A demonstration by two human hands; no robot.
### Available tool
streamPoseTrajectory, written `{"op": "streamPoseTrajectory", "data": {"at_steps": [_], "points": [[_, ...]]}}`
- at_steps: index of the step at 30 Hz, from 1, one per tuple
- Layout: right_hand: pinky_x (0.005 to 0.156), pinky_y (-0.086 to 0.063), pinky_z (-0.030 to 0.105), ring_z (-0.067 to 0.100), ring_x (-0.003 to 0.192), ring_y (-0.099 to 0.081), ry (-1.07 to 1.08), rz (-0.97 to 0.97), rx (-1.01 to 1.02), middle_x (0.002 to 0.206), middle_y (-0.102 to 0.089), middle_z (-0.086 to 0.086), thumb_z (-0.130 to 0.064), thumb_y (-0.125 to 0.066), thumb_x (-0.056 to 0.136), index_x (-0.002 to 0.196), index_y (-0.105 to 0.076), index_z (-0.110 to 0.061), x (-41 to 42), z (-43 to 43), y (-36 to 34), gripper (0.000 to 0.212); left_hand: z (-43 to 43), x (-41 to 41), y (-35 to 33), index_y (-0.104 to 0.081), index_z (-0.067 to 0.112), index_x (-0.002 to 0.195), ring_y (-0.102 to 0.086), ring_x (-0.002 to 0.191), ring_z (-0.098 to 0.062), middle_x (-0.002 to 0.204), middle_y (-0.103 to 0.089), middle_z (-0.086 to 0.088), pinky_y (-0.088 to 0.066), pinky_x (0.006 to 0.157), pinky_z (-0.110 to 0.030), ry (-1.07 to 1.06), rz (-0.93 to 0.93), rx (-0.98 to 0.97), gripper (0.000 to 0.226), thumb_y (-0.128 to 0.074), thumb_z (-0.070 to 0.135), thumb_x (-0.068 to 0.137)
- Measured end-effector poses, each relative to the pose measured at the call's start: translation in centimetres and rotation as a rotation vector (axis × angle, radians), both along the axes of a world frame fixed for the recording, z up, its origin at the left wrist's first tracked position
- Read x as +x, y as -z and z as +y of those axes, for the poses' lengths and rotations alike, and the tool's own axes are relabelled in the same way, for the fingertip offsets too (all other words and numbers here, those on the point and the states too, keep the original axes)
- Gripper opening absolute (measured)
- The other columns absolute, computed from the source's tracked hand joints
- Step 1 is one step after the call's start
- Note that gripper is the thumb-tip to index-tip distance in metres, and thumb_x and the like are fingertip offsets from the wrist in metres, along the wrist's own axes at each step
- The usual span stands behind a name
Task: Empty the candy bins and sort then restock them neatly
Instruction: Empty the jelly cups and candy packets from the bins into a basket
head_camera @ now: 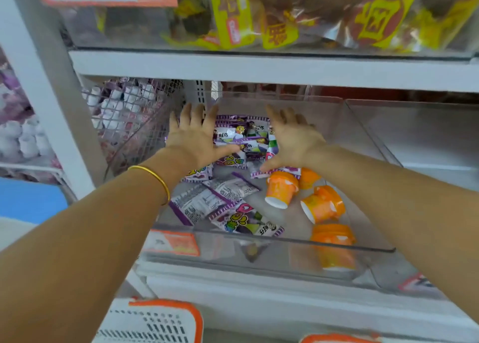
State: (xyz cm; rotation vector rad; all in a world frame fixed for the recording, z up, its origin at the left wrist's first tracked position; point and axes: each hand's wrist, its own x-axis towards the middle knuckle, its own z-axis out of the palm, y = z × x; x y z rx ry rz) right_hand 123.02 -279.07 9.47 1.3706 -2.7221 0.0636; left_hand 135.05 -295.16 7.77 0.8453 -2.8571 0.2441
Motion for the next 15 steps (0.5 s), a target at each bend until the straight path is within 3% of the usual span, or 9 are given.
{"op": "streamPoseTrajectory", "data": {"at_steps": [3, 5, 8, 12, 15], "points": [[0.093, -0.041, 0.043, 0.033, 0.125, -0.037, -0.008, 0.078, -0.037, 0.140, -0.031, 0.010, -0.061, -0.079, 0.057, 0.151, 0.002, -0.023, -1.0, -0.8, 0.8, 0.131, -1.0, -0.8, 0.3, 0.001, 0.022, 0.151, -0.015, 0.142, -0.033, 0.155, -0.014, -0.012, -0.013, 0.115, -0.051, 0.020, 0.021, -0.014, 0.095, -0.022, 0.079, 0.079], [0.096, -0.040, 0.044, 0.034, 0.128, -0.034, 0.006, 0.007, -0.063, 0.142, -0.030, 0.011, -0.059, -0.079, 0.060, 0.151, -0.004, -0.019, -1.4, -1.1, 1.1, 0.124, -1.5, -1.3, 0.3, -0.006, 0.020, 0.151, -0.020, 0.140, -0.033, 0.153, -0.021, -0.012, -0.015, 0.115, -0.051, 0.052, 0.009, 0.009, 0.093, -0.024, 0.077, 0.080], [0.102, -0.036, 0.039, 0.035, 0.129, -0.034, 0.044, -0.159, -0.136, 0.145, -0.025, 0.015, -0.057, -0.077, 0.065, 0.148, -0.015, -0.008, -1.8, -1.7, 1.1, 0.115, -1.9, -1.5, 0.1, -0.015, 0.018, 0.149, -0.023, 0.139, -0.032, 0.152, -0.027, -0.011, -0.018, 0.113, -0.050, 0.098, 0.007, 0.041, 0.089, -0.029, 0.075, 0.082], [0.098, -0.039, 0.040, 0.033, 0.125, -0.035, 0.085, -0.098, -0.181, 0.140, -0.032, 0.014, -0.063, -0.073, 0.065, 0.140, -0.030, -0.006, -1.4, -2.0, 1.5, 0.104, -2.3, -1.7, -0.1, -0.015, 0.020, 0.150, -0.027, 0.137, -0.032, 0.151, -0.031, -0.010, -0.023, 0.108, -0.051, 0.116, -0.026, 0.059, 0.091, -0.029, 0.077, 0.080], [0.100, -0.040, 0.042, 0.033, 0.126, -0.036, 0.068, -0.145, -0.200, 0.138, -0.038, 0.013, -0.065, -0.074, 0.061, 0.139, -0.033, -0.010, -1.3, -2.0, 2.3, 0.104, -2.4, -1.8, 0.1, -0.026, 0.020, 0.146, -0.030, 0.135, -0.032, 0.147, -0.035, -0.011, -0.024, 0.108, -0.049, 0.122, -0.018, 0.059, 0.084, -0.031, 0.074, 0.082]]}}
